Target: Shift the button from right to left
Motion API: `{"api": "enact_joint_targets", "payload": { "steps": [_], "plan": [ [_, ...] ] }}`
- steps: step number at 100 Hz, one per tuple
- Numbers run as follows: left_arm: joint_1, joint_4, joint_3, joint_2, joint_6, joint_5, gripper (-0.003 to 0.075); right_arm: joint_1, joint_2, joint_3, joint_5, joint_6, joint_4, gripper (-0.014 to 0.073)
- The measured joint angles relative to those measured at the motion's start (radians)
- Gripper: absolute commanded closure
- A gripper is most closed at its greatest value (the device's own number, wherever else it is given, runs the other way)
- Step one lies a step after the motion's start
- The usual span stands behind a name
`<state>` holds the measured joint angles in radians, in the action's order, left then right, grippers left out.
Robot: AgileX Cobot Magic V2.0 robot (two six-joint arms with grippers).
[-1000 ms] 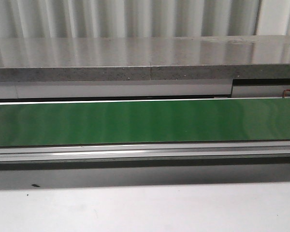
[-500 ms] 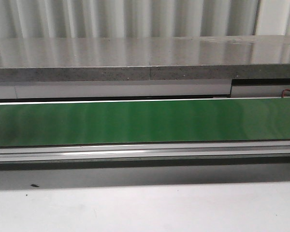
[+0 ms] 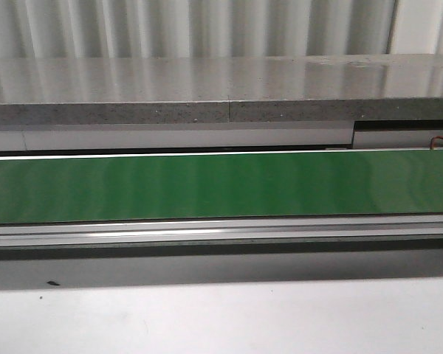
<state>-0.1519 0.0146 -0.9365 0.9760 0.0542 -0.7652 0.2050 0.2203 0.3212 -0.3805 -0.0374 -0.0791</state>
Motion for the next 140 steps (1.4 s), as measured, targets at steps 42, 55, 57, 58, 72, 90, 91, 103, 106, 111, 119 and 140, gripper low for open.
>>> {"api": "enact_joint_targets", "payload": {
  "steps": [42,55,57,58,72,90,91,103,106,111,119,140],
  "plan": [
    [0.0,0.0,0.311,-0.404,0.0,0.147,0.0741,0.0,0.0,0.0,0.0,0.0,0.0,0.0662],
    [0.0,0.003,0.393,-0.531,0.0,0.178,0.0741,0.0,0.0,0.0,0.0,0.0,0.0,0.0662],
    [0.0,0.005,0.406,-0.552,0.0,0.179,0.0741,0.0,0.0,0.0,0.0,0.0,0.0,0.0662],
    [0.0,0.009,0.415,-0.559,0.002,0.18,0.0741,0.0,0.0,0.0,0.0,0.0,0.0,0.0662],
    [0.0,0.012,0.49,-0.689,0.002,0.18,0.0741,0.0,0.0,0.0,0.0,0.0,0.0,0.0662],
    [0.0,-0.002,0.564,-0.842,0.002,0.181,0.0741,0.0,0.0,0.0,0.0,0.0,0.0,0.0662],
    [0.0,-0.007,0.57,-0.847,0.002,0.181,0.0741,0.0,0.0,0.0,0.0,0.0,0.0,0.0662],
    [0.0,-0.031,0.612,-0.938,0.002,0.185,0.0741,0.0,0.0,0.0,0.0,0.0,0.0,0.0662],
    [0.0,-0.037,0.621,-0.96,0.002,0.19,0.0741,0.0,0.0,0.0,0.0,0.0,0.0,0.0662],
    [0.0,-0.049,0.641,-0.98,0.002,0.209,0.0741,0.0,0.0,0.0,0.0,0.0,0.0,0.0662],
    [0.0,-0.067,0.691,-0.98,0.002,0.272,0.0741,0.0,0.0,0.0,0.0,0.0,0.0,0.0662],
    [0.006,-0.077,0.844,-0.98,0.002,0.527,0.0741,0.0,0.0,0.0,0.0,0.0,0.0,0.0662]
  ]
}}
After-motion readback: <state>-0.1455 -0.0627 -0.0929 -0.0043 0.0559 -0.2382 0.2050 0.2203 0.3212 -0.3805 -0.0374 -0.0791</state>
